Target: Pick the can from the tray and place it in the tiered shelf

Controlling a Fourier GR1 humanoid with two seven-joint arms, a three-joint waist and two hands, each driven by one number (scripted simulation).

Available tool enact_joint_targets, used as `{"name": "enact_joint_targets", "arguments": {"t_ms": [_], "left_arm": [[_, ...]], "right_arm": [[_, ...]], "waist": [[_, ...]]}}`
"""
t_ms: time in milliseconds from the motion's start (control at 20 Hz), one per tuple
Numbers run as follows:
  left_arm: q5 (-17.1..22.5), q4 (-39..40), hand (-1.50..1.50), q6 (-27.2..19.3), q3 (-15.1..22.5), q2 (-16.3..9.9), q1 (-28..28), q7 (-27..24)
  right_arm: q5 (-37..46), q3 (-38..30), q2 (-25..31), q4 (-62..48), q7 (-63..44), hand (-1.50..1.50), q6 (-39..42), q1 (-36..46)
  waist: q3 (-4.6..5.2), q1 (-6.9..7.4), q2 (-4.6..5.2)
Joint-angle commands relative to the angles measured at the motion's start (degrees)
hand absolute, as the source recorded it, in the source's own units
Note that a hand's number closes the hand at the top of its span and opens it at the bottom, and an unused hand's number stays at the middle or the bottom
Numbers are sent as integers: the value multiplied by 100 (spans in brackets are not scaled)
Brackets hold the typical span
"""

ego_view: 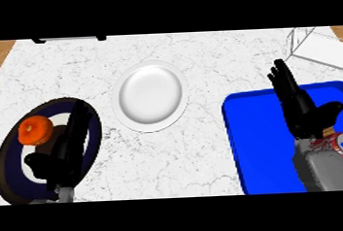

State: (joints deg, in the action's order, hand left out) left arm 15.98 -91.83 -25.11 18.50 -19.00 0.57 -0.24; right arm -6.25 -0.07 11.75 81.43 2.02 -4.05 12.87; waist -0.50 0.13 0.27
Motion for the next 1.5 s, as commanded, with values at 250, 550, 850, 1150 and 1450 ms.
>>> {"name": "enact_joint_targets", "arguments": {"t_ms": [250, 550, 850, 1150, 1450], "left_arm": [[-576, 430, 0, 561, 80, -505, 458, -277], [-466, 412, 0, 625, 122, -432, 661, -25], [-525, 978, 0, 903, 183, -116, 931, -269], [-717, 886, 0, 785, 200, 30, 1017, -33], [-765, 1171, 0, 891, -28, 30, 1333, -3]], "right_arm": [[-1538, -1978, 2136, 11, -820, -150, 1481, -267], [241, -2407, 2082, -929, 73, 150, -689, -1028], [-1020, -3523, 1492, -1766, 1957, -150, -257, -1037], [-1055, -3024, 2275, -1105, 1457, -150, 1662, -2005], [-855, -2709, 2883, 455, -52, -150, 1630, -2087]], "waist": [[51, -324, -46], [38, -371, 64], [39, -108, -12], [53, -104, -37], [68, -127, -37]]}}
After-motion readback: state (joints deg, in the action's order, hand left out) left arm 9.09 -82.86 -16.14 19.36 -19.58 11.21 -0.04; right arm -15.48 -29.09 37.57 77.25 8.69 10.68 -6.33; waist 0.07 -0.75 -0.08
